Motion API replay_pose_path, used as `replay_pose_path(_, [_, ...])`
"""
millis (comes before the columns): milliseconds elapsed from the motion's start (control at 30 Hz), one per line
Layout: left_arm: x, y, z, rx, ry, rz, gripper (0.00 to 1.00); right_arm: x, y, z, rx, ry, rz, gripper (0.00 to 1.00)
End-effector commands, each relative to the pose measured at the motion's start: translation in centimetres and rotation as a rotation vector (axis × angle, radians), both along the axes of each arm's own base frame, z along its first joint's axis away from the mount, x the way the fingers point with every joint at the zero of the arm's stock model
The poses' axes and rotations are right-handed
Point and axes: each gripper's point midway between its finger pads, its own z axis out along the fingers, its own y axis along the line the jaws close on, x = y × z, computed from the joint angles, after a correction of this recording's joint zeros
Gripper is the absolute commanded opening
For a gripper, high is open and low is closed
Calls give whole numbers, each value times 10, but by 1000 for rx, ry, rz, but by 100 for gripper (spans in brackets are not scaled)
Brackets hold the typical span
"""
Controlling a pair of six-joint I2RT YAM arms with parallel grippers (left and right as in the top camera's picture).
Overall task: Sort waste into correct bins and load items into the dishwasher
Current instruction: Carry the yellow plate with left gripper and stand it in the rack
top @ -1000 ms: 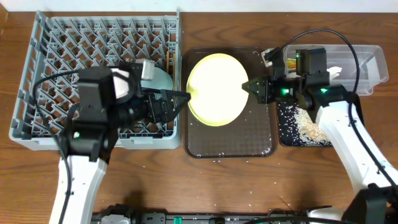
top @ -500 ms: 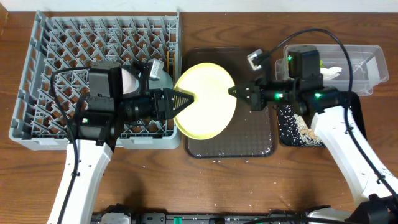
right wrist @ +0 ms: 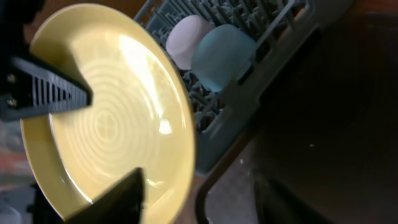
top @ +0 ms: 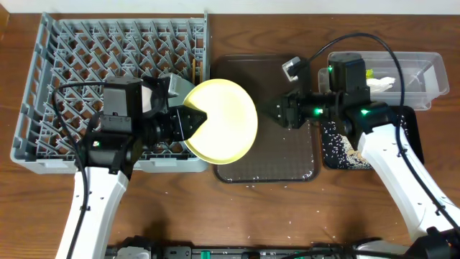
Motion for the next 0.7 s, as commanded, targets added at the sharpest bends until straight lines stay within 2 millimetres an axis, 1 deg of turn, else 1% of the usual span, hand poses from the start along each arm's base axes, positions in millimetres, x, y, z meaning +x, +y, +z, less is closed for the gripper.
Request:
replay_pose_path(0, [11, 24, 26, 146, -113, 97, 7, 9, -16, 3, -15, -22, -50, 73])
replay_pose_path(33, [13, 37, 29, 218, -125, 141, 7, 14, -23, -2, -44, -10, -90, 77])
replay_pose_path(100, [17, 66, 35, 362, -134, 250, 7, 19, -34, -13, -99, 18, -157, 80])
replay_pose_path(133, [17, 84, 40, 445, -135, 319, 8, 22, -42, -21, -145, 36, -202, 82])
replay_pose_path(167, [17, 103, 45, 527, -136, 392, 7, 24, -50, -29, -192, 54, -248, 85])
replay_pose_path(200, [16, 127, 51, 631, -138, 484, 7, 26, -57, -35, -231, 70, -285, 89])
replay_pose_path(267, [10, 167, 65, 814, -147, 633, 7, 27, -69, -46, -299, 102, -355, 95])
replay_pose_path(300, [4, 197, 75, 980, -160, 723, 7, 26, -73, -50, -326, 110, -371, 99])
replay_pose_path(333, [1, 210, 81, 1069, -162, 758, 7, 26, -74, -50, -329, 109, -373, 99])
replay_pose_path(367, [1, 219, 85, 1133, -165, 781, 7, 26, -73, -50, -329, 108, -372, 99])
replay_pose_path(400, [2, 223, 88, 1173, -170, 786, 7, 27, -73, -50, -328, 105, -371, 99])
replay_pose_path(467, [13, 225, 90, 1248, -189, 738, 7, 27, -73, -49, -326, 102, -372, 99])
replay_pose_path(567, [32, 223, 83, 1366, -197, 591, 7, 27, -73, -49, -326, 102, -372, 99])
replay_pose_path(667, [49, 223, 68, 1498, -170, 418, 7, 26, -73, -50, -328, 107, -371, 99])
